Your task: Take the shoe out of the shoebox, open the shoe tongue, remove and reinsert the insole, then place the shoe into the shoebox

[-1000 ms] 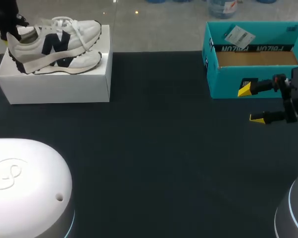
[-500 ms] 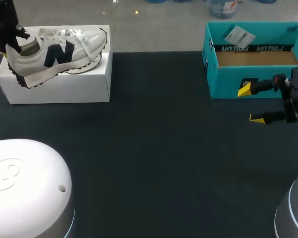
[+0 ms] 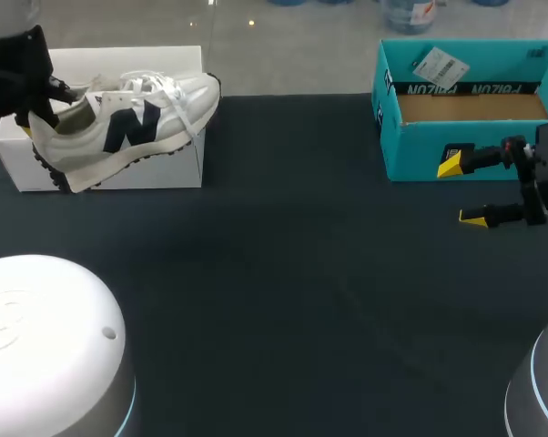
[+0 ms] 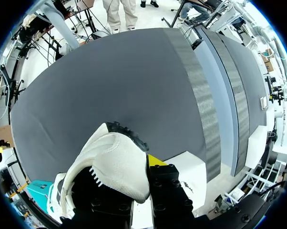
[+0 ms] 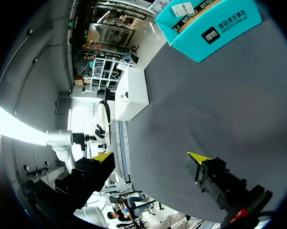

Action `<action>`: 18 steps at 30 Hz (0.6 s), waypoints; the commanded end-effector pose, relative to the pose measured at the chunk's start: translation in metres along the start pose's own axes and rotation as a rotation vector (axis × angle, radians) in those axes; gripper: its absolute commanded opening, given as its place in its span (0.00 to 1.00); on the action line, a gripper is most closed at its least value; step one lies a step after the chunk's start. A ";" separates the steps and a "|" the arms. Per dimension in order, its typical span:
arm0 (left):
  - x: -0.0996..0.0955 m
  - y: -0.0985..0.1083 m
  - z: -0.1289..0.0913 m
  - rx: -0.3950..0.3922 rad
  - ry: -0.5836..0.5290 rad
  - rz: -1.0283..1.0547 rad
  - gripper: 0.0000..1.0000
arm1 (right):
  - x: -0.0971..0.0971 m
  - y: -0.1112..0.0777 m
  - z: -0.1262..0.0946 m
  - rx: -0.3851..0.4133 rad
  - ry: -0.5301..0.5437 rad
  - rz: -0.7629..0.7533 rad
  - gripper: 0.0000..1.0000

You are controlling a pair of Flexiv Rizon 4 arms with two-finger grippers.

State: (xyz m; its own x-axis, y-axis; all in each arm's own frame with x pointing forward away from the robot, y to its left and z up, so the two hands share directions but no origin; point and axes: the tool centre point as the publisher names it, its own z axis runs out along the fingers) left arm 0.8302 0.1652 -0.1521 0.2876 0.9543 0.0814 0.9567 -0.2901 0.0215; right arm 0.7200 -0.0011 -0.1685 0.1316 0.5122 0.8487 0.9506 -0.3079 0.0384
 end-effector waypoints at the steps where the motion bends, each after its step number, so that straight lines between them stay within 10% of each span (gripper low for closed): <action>1: -0.022 -0.017 0.000 -0.117 0.013 0.008 0.00 | 0.000 -0.001 0.000 -0.002 -0.004 0.002 1.00; 18: -0.112 -0.056 0.017 -0.126 0.031 0.051 0.00 | 0.000 -0.001 0.000 -0.002 -0.004 0.002 1.00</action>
State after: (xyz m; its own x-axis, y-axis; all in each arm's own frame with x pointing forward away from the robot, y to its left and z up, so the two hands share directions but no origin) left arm 0.7521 0.0813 -0.1758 0.3330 0.9369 0.1061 0.9381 -0.3406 0.0632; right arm 0.7200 -0.0011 -0.1685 0.1316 0.5122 0.8487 0.9506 -0.3079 0.0384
